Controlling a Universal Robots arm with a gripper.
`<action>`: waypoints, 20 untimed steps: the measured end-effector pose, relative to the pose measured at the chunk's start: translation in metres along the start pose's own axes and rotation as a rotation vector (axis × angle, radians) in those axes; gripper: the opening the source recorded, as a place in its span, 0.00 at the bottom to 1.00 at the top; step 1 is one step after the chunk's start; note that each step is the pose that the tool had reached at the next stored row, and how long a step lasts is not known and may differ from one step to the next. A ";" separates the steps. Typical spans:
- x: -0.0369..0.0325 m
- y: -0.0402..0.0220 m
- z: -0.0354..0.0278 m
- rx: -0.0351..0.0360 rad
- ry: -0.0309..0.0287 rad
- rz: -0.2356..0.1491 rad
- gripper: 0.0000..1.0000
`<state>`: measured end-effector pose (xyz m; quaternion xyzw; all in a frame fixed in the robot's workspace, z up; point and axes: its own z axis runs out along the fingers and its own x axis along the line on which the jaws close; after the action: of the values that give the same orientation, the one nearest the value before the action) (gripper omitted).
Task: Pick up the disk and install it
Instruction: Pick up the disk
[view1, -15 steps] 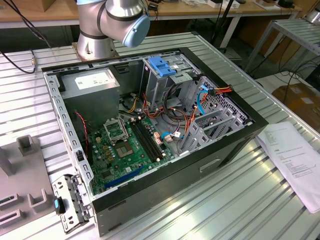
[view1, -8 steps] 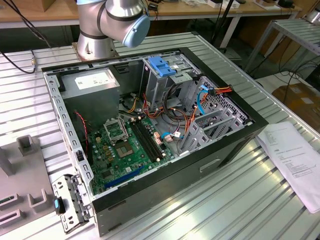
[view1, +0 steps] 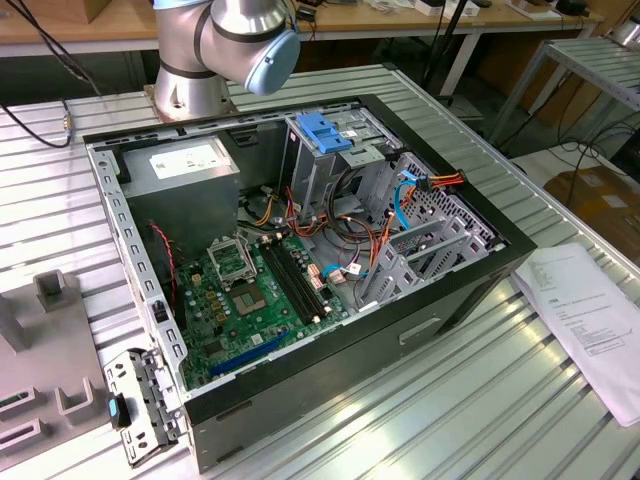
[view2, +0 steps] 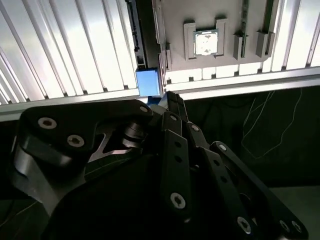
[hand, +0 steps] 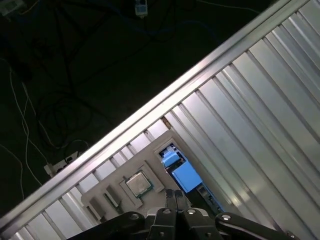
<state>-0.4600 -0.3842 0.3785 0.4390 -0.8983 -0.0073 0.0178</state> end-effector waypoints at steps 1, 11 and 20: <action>-0.0006 0.0005 0.0008 0.0026 -0.0015 -0.007 0.11; -0.0026 0.0009 0.0085 0.0202 -0.0034 -0.147 0.17; -0.0028 0.0007 0.0158 0.0325 -0.0064 -0.270 0.44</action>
<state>-0.4595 -0.3816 0.3627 0.5561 -0.8311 0.0035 0.0066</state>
